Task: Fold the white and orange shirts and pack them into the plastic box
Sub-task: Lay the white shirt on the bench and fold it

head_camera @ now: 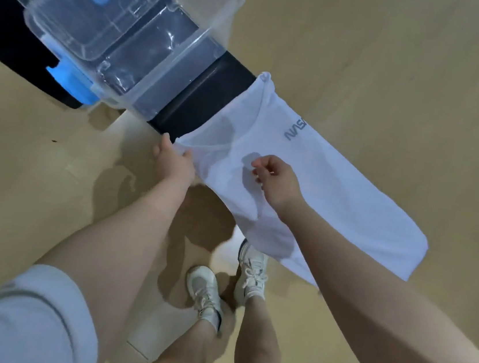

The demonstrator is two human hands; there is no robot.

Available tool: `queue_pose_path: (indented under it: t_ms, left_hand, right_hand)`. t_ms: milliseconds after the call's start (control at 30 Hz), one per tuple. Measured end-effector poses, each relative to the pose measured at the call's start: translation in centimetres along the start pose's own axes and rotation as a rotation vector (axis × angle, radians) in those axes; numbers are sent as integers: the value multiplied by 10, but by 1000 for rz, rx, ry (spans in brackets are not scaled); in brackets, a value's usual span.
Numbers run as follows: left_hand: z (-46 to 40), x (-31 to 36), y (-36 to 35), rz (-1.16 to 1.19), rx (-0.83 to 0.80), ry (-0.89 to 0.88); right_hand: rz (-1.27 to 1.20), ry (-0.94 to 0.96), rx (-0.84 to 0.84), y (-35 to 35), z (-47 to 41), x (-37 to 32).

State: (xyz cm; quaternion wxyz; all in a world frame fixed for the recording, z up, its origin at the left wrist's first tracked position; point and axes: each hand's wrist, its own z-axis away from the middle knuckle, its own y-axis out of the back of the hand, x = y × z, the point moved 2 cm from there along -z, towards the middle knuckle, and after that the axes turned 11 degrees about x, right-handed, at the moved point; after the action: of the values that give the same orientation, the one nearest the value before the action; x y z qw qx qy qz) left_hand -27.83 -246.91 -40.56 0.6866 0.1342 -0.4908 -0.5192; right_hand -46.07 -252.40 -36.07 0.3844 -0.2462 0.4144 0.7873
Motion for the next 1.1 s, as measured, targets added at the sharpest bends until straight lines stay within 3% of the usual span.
queue_pose_path:
  t_ms: [300, 467, 767, 933, 1100]
  left_hand:
    - [-25, -7, -6, -175, -1, -70]
    - [-23, -4, -13, -200, 11, -88]
    - [-21, 5, -9, -363, 61, -121]
    - [-15, 15, -1, -407, 63, -102]
    - [-13, 21, 1, -371, 38, -126]
  right_hand:
    - [503, 313, 79, -7, -106, -52]
    - [683, 407, 15, -3, -162, -61]
    - [794, 499, -263, -3, -224, -66]
    - [1105, 639, -281, 6, -232, -80]
    - [914, 673, -330, 10, -238, -82]
